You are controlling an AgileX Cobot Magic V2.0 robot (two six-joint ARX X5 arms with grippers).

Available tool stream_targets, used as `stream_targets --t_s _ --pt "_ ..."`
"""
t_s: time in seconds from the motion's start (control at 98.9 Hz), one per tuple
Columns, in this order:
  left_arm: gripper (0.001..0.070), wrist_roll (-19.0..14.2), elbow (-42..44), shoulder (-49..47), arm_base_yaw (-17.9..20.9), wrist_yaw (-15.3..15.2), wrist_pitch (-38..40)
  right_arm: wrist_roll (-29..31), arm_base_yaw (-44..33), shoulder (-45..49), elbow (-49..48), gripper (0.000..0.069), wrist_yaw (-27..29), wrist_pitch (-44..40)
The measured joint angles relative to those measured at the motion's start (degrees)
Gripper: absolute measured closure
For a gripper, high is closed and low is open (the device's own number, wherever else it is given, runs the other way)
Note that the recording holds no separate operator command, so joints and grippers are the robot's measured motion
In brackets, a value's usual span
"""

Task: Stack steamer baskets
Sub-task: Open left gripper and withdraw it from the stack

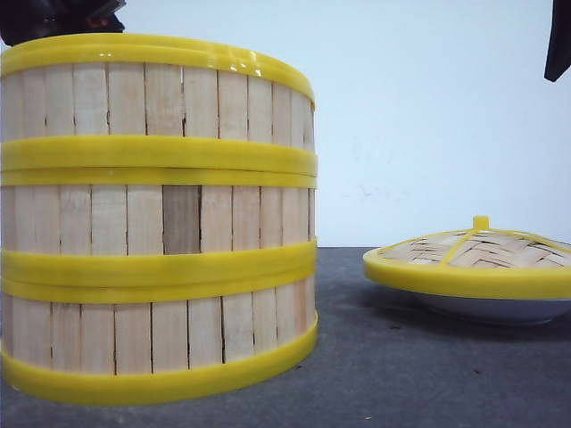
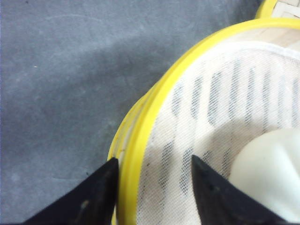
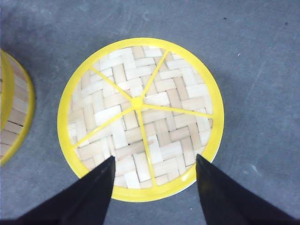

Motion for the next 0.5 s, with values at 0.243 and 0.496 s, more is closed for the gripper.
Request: stream_targets --t_s 0.243,0.496 --pt "0.0410 -0.42 0.11 -2.54 0.04 -3.87 0.04 0.90 0.00 0.90 0.00 0.0358 -1.46 2.12" --pt "0.0410 -0.37 1.92 -10.25 1.20 -11.06 0.46 1.14 0.00 5.81 0.00 0.0358 -4.52 4.57"
